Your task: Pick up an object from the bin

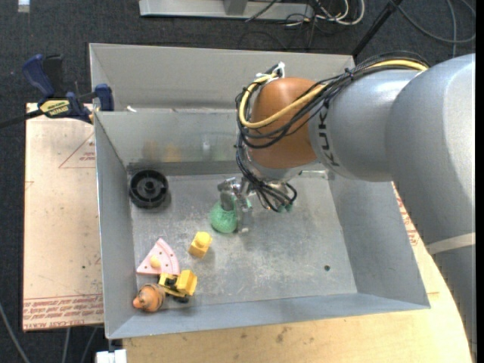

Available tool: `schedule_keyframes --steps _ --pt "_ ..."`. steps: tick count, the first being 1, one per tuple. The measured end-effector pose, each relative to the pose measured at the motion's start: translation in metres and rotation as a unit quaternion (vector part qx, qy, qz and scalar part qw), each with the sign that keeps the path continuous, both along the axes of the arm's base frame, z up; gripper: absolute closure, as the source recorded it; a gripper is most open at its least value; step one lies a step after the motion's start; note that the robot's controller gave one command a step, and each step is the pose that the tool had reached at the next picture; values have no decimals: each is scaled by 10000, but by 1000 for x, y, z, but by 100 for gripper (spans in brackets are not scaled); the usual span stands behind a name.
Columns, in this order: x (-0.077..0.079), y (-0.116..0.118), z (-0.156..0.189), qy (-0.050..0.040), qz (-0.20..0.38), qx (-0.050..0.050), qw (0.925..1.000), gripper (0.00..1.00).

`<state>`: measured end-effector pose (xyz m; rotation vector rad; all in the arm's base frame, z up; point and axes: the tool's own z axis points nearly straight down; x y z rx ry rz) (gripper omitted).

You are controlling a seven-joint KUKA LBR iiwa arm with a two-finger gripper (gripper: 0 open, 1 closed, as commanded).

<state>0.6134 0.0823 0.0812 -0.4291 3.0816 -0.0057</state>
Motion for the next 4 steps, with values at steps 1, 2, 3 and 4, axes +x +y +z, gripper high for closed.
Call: schedule_keyframes --steps 1,2,3,4 --pt "0 0 0 0 -1 1 10000 100" --pt "0 0 0 0 -2 2 10000 100" --pt "0 0 0 0 -2 2 10000 100" --pt "0 0 0 0 -2 2 10000 100"
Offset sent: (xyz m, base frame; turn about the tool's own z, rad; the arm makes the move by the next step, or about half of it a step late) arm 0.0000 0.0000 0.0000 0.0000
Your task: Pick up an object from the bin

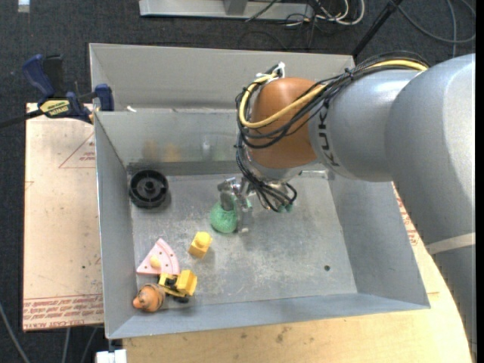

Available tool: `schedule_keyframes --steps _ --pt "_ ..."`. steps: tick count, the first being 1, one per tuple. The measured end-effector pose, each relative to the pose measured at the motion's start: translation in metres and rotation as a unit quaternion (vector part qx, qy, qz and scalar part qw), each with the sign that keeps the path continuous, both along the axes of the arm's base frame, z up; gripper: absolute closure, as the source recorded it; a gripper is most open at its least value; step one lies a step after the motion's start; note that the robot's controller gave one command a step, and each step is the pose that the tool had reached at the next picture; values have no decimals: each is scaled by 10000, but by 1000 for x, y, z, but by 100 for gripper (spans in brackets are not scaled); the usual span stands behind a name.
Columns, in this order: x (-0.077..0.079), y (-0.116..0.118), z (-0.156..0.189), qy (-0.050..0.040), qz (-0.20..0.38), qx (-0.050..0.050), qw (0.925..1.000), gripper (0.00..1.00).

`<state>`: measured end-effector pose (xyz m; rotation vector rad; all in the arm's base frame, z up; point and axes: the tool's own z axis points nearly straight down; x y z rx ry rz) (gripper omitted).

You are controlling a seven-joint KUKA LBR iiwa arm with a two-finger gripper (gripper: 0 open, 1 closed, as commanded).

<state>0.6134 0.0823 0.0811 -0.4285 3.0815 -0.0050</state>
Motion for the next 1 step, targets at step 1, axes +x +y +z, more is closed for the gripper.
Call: schedule_keyframes --steps 1 --pt "0 0 0 0 0 0 10000 100"
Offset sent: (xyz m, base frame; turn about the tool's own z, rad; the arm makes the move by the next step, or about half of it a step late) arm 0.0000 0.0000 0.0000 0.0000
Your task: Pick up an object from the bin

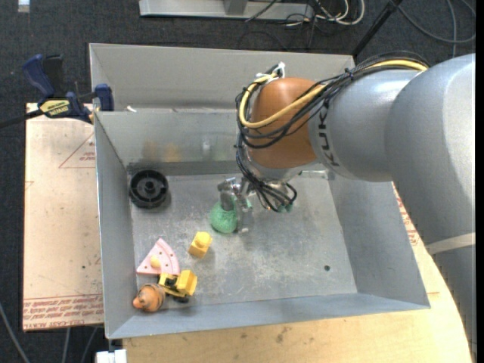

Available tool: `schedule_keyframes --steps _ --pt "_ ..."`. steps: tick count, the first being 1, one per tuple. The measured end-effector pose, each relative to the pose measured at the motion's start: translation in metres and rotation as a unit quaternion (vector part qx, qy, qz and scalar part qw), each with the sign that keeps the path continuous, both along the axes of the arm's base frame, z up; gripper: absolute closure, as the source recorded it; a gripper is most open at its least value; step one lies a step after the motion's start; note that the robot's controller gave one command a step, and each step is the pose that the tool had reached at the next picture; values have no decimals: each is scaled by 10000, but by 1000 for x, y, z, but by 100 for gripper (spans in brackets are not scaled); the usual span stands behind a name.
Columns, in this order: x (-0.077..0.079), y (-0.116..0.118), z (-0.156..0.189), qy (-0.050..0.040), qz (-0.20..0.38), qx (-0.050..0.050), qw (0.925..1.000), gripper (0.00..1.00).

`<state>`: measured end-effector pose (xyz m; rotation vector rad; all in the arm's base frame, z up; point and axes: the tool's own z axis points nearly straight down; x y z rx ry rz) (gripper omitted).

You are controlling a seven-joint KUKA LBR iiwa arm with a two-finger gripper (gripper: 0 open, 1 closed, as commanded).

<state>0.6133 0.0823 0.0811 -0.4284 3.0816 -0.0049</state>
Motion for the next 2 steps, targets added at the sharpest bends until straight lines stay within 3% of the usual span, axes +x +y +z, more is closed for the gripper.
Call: schedule_keyframes --steps 2 --pt "0 0 0 0 0 0 10000 100"
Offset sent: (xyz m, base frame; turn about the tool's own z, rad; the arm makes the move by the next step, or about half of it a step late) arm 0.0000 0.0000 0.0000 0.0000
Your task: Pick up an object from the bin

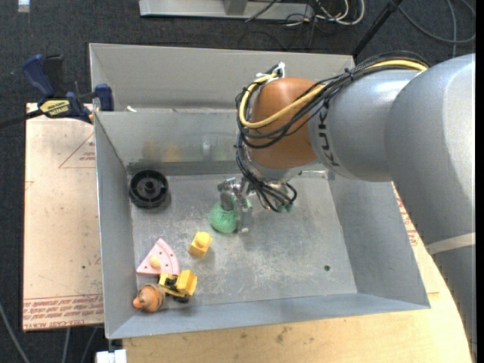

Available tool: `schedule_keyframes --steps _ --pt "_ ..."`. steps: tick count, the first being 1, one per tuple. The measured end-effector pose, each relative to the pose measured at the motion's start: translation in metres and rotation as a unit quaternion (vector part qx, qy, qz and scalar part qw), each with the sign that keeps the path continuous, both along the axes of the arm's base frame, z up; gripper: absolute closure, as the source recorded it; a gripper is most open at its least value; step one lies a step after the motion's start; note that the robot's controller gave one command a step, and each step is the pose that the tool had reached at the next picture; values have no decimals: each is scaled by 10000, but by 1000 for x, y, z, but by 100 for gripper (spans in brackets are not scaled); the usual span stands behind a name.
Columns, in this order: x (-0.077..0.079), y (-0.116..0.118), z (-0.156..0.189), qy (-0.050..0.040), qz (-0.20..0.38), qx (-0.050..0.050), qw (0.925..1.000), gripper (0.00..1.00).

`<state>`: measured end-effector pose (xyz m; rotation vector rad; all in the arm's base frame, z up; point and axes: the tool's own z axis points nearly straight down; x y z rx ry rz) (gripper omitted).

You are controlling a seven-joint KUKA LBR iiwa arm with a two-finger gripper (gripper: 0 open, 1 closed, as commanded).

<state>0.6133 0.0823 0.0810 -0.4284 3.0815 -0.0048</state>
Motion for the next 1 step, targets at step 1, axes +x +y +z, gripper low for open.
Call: schedule_keyframes --steps 1 --pt "0 0 0 0 0 0 10000 100"
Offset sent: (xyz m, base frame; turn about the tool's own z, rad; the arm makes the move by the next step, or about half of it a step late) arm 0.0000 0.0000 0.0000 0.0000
